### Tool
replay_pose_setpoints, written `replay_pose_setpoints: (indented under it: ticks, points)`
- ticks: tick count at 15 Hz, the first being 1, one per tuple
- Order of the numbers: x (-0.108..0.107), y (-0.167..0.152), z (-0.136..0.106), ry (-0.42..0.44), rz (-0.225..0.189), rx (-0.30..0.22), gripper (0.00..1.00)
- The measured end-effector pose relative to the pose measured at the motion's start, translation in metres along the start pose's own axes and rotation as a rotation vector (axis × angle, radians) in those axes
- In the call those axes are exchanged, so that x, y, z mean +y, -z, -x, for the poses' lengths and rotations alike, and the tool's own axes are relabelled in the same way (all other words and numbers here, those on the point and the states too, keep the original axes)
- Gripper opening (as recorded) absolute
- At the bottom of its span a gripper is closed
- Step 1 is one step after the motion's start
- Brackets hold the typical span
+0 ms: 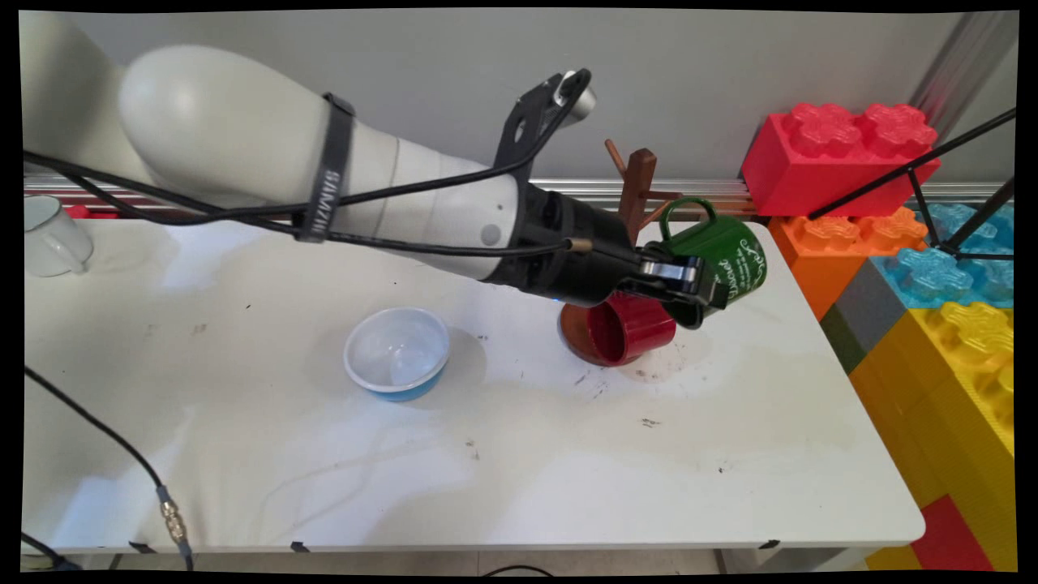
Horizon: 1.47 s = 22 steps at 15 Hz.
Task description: Place the picked object on the table
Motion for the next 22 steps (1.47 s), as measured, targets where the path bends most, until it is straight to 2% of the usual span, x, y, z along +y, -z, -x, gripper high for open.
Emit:
replay_pose_setpoints:
  ticks: [10, 22]
  points:
    - [-0.007, 0.039, -0.016, -0.138, -0.02, -0.171, 0.0]
    - [-0.012, 0.072, -0.045, -0.152, -0.136, -0.435, 0.0]
